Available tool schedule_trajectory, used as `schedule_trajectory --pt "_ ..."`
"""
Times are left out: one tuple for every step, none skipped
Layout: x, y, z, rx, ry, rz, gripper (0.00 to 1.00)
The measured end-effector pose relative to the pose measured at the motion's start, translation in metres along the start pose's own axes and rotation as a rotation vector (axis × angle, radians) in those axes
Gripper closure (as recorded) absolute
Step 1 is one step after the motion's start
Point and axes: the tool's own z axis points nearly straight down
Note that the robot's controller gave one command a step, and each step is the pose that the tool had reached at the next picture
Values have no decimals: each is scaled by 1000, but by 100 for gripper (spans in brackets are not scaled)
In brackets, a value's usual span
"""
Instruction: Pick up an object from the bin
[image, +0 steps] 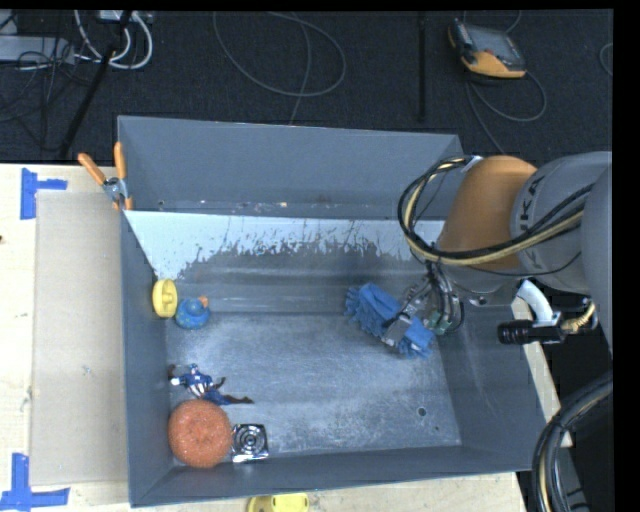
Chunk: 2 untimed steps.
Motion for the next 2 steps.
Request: schedule_trajectory --pt "0 0 -6 -1 -2 0 100" --pt "0 0 -12 1 3 -1 100"
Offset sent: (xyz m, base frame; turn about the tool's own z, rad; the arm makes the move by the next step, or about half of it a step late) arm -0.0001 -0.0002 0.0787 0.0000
